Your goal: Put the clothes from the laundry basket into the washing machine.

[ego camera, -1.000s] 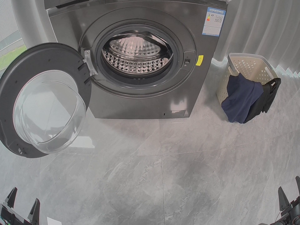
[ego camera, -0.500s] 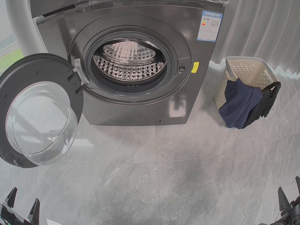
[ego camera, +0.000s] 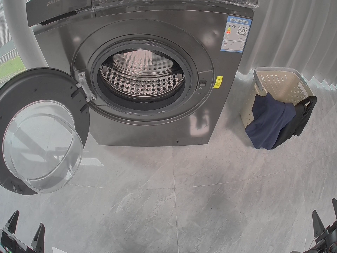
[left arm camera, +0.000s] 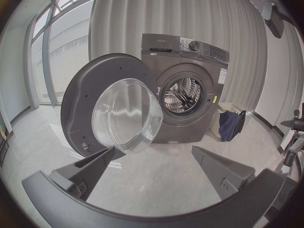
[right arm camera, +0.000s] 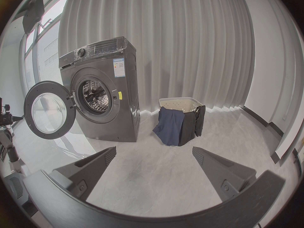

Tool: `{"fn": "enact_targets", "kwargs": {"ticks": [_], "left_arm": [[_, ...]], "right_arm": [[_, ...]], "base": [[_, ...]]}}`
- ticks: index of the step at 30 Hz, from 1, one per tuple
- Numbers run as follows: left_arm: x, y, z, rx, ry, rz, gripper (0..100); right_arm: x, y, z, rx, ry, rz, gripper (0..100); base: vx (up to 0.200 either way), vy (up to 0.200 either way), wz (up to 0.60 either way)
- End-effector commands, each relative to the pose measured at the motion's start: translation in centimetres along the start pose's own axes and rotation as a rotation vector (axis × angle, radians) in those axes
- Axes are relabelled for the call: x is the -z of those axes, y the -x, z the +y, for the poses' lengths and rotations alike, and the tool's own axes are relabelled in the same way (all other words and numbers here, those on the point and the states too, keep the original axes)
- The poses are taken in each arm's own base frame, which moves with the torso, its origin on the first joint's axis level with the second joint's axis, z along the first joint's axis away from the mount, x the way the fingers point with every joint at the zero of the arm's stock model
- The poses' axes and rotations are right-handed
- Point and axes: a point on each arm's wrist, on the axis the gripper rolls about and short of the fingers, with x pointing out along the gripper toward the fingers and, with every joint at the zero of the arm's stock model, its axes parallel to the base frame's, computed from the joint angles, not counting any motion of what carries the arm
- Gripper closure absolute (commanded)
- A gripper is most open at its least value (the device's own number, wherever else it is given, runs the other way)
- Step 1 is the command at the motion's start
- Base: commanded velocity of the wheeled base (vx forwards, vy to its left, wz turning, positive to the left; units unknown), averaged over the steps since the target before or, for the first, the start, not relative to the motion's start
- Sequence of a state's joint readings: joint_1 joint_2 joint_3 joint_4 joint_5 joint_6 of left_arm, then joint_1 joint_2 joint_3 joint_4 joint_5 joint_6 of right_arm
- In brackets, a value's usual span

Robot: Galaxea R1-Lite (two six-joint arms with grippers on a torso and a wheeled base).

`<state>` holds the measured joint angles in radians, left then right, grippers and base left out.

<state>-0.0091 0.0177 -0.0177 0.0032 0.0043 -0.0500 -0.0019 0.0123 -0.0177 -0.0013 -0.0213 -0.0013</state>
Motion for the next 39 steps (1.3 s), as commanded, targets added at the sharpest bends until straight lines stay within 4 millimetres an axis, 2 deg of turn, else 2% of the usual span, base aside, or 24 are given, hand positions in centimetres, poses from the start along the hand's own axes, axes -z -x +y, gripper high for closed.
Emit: {"fn": "enact_targets", "kwargs": {"ticks": [1, 20, 29, 39], "left_arm": [[0.52, -0.02, 0.03, 0.000, 0.001, 0.003, 0], [0.52, -0.02, 0.03, 0.000, 0.002, 0.003, 0], [0.52, -0.02, 0.02, -0.002, 0.005, 0.003, 0], [0.52, -0.02, 0.03, 0.000, 0.007, 0.003, 0]], "right_arm": [[0.49, -0.10, 0.00, 0.000, 0.001, 0.014, 0], [0.49, -0.10, 0.00, 0.000, 0.001, 0.014, 0], [0.49, -0.10, 0.00, 0.000, 0.001, 0.014, 0], [0.49, -0.10, 0.00, 0.000, 0.001, 0.014, 0]], "base": [[0.000, -0.200, 0.00], [0.000, -0.200, 0.00], [0.000, 0.000, 0.00], [0.180, 0.000, 0.00]]}}
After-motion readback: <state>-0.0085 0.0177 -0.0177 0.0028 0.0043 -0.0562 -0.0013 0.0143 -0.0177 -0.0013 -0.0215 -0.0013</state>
